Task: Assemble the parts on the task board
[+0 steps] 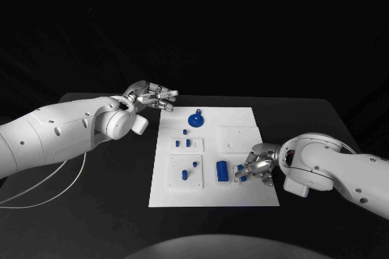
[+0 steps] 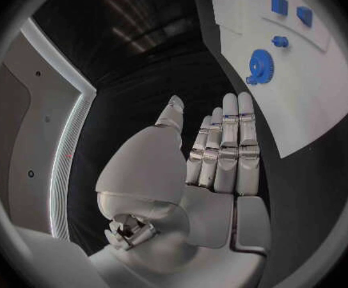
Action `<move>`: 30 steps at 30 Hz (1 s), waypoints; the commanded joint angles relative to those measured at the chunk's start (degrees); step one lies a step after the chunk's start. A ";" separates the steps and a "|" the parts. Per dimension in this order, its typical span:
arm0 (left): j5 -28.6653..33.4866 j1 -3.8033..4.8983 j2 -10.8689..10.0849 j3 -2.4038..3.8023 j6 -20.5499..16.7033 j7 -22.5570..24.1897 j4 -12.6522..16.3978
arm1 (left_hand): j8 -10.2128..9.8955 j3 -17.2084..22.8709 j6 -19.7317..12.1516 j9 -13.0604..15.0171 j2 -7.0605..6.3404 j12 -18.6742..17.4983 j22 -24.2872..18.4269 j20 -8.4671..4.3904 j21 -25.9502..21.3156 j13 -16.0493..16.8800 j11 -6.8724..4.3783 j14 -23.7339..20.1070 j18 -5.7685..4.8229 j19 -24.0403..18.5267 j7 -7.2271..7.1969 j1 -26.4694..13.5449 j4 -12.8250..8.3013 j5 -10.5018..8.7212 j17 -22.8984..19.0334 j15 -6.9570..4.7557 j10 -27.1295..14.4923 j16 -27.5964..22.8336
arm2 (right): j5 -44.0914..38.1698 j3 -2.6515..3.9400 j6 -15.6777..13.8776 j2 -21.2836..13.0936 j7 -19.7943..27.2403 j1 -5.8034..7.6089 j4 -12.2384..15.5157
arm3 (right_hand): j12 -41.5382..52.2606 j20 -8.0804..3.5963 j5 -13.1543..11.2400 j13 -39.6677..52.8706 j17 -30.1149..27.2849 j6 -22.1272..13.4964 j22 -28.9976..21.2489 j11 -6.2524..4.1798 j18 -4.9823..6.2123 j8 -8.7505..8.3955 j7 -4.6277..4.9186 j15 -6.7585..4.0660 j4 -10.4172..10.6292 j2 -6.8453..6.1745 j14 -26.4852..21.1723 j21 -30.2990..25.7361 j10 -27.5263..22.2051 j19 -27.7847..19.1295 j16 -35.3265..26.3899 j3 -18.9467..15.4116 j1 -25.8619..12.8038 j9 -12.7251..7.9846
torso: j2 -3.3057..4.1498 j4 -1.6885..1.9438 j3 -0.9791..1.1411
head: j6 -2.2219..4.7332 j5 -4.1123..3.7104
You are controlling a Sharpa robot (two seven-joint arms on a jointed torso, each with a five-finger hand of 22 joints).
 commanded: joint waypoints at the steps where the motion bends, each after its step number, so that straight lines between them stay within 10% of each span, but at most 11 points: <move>1: -0.17 -0.05 0.10 0.04 0.75 0.24 0.12 | -0.17 0.11 -0.23 0.04 0.01 -0.06 -0.06 0.13 0.36 0.09 -0.18 -0.14 -1.04 0.38 -0.15 -0.58 0.32 -0.29 0.09 -0.04 -0.42 0.12 | -0.22 -0.18 1.87 0.33 -3.38 -0.06 -0.13 | -0.24 -0.03 -0.22 -0.07 -0.09 0.26 -0.08 -0.24 -0.65 0.21 0.00 -0.17 -8.03 0.57 -0.19 -0.37 0.04 2.50 -0.31 7.65 0.60 -0.06 | 0.02 -0.03 0.00 | -0.13 0.10; 19: -0.17 -0.05 0.14 0.03 0.84 0.19 0.11 | -0.17 0.18 -0.27 0.04 -0.10 -0.05 -0.09 0.14 0.36 0.10 -0.18 -0.16 -1.03 0.38 -0.15 -0.61 0.47 -0.35 0.09 -0.04 -0.42 0.12 | -0.28 -0.92 1.74 1.61 -3.34 -0.06 -0.79 | -0.37 -0.05 -0.31 -0.23 -0.12 0.12 -0.11 -0.29 -0.70 0.18 -0.18 -0.19 -8.11 0.51 -0.19 -0.51 -0.05 2.52 -0.45 5.78 0.70 -0.57 | 0.01 -0.03 0.00 | -0.23 0.18; 30: -0.17 -0.05 0.16 0.03 0.85 0.18 0.11 | -0.17 0.18 -0.27 0.04 -0.10 -0.05 -0.09 0.14 0.36 0.10 -0.18 -0.16 -1.03 0.38 -0.15 -0.61 0.47 -0.35 0.09 -0.04 -0.42 0.12 | -0.75 -1.09 1.09 1.99 -3.31 -0.06 -1.51 | -0.44 -0.34 -6.10 -0.37 -0.14 1.41 -0.37 -0.59 -1.00 0.17 -1.11 -0.46 -4.71 -0.08 -0.18 -0.81 -0.28 2.55 -0.68 -3.27 1.24 -3.43 | 0.01 -0.04 -0.02 | -0.23 0.30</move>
